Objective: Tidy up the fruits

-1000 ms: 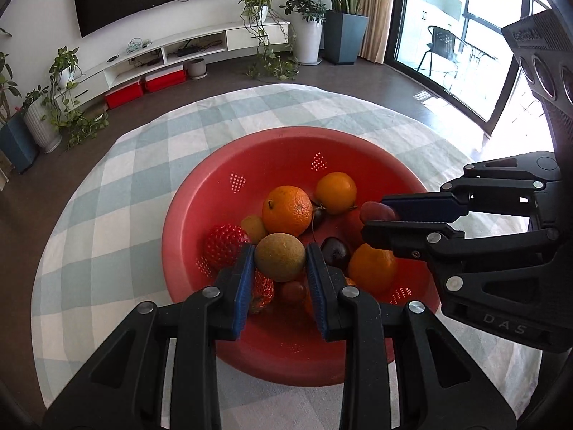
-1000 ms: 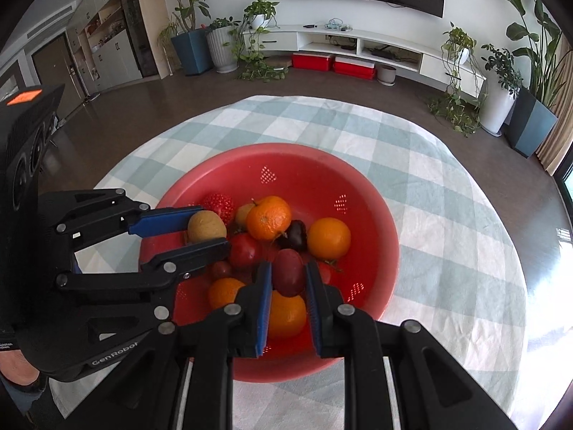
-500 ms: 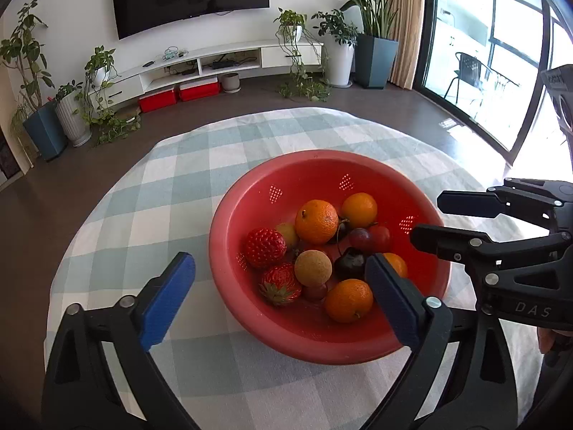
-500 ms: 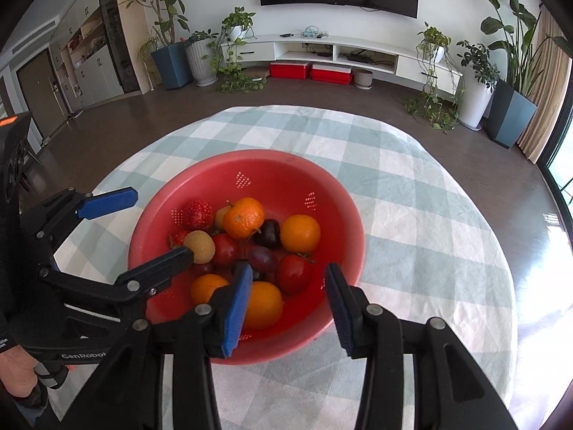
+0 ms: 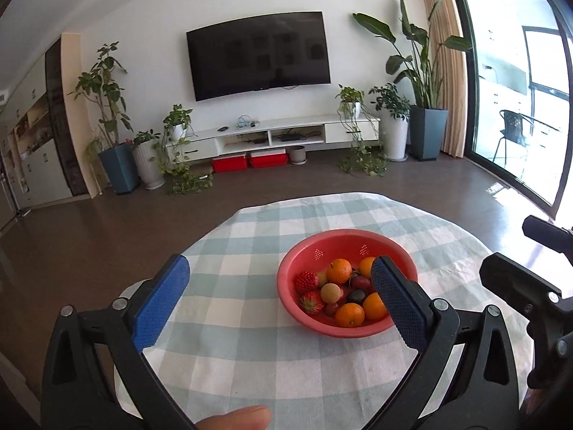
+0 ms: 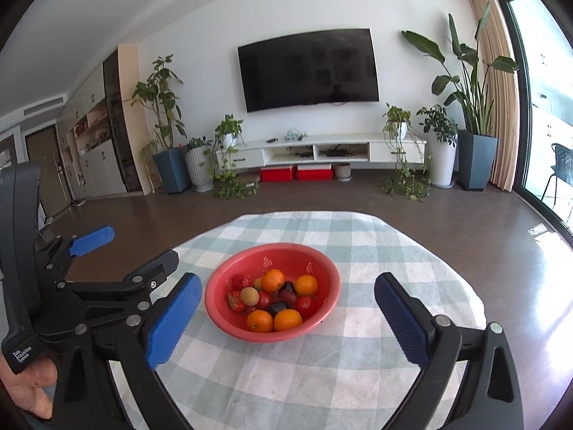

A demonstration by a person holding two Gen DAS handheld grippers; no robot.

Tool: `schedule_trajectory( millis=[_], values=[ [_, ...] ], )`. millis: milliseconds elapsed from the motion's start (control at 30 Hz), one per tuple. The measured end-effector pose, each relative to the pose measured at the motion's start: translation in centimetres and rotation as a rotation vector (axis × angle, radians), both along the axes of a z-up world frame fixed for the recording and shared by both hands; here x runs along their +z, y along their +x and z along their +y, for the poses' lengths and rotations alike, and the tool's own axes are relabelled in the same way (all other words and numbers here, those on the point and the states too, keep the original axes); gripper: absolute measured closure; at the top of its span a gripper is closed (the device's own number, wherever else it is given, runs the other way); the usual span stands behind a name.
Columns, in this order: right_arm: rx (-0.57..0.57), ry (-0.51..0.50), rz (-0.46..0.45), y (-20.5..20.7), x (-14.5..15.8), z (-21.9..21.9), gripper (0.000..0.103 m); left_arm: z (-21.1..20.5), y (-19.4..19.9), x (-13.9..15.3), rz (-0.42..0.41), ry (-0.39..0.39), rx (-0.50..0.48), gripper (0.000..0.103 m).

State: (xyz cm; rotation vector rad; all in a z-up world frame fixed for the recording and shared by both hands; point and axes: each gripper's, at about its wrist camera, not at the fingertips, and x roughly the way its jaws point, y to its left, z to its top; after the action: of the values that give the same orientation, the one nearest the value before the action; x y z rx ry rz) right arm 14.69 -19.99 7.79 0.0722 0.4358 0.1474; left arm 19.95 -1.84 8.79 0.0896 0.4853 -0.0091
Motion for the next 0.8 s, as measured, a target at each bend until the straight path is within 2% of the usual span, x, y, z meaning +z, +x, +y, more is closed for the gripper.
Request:
schedule_trajectory(
  millis=[167, 333, 633, 800],
  values=[
    [-0.027, -0.016, -0.062, -3.1, 2.2, 0.2, 0.000, 0.4, -1.9, 2.1, 0.035, -0.054, -0.034, 0.000],
    [-0.064, -0.061, -0.064, -4.9, 2.7, 0.4, 0.000, 0.7, -4.0, 3.1, 0.046, -0.113, -0.065, 0.000],
    [-0.092, -0.058, -0.034, -7.2, 1.9, -0.5, 0.000, -0.3, -6.2, 2.6, 0.082, -0.078, -0.052, 0.000],
    [-0.110, -0.050, -0.022, -7.7, 1.6, -0.9, 0.000, -0.8, -6.0, 1.9, 0.101, -0.068, -0.058, 0.000]
  ],
)
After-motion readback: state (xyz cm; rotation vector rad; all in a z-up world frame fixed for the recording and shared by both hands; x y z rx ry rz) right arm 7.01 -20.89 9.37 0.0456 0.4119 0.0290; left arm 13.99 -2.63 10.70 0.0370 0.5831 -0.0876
